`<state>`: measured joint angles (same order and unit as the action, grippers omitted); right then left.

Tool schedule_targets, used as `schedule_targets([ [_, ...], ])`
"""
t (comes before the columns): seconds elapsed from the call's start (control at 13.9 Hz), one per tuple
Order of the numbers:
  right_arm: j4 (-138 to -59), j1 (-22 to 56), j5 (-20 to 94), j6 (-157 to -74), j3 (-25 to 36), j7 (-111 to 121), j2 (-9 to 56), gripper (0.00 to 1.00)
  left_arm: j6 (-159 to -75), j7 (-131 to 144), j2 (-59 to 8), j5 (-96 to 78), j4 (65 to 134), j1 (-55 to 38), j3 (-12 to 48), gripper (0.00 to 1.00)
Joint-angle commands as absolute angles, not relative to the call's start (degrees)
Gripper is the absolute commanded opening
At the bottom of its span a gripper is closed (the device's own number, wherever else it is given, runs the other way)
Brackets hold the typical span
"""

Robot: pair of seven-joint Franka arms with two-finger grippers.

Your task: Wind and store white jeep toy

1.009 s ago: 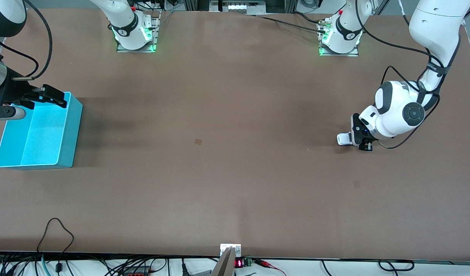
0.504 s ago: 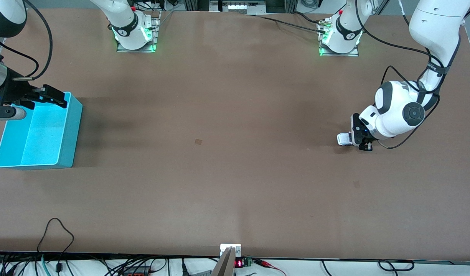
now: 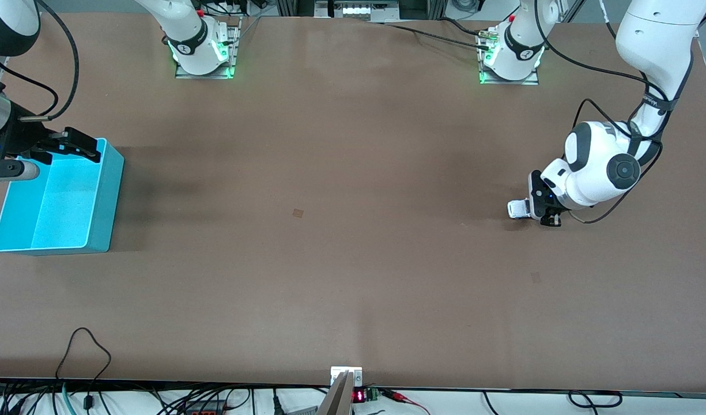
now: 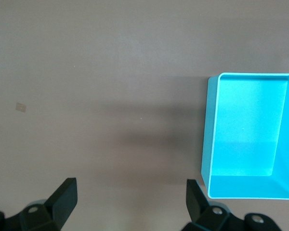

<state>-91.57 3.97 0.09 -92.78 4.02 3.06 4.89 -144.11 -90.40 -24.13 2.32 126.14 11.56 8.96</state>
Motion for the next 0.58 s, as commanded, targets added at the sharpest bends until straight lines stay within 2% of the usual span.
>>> schedule_targets([
  [0.0,-91.4,4.2,1.0,-92.2,4.0,3.3,4.7,1.0,-144.0,-93.5,-24.9,3.3,127.3,13.1,9.4,0.15],
  [0.5,-91.4,4.6,1.0,-92.2,4.0,2.8,4.6,1.0,-144.1,-96.2,-27.7,3.3,126.8,17.3,9.3,0.13],
])
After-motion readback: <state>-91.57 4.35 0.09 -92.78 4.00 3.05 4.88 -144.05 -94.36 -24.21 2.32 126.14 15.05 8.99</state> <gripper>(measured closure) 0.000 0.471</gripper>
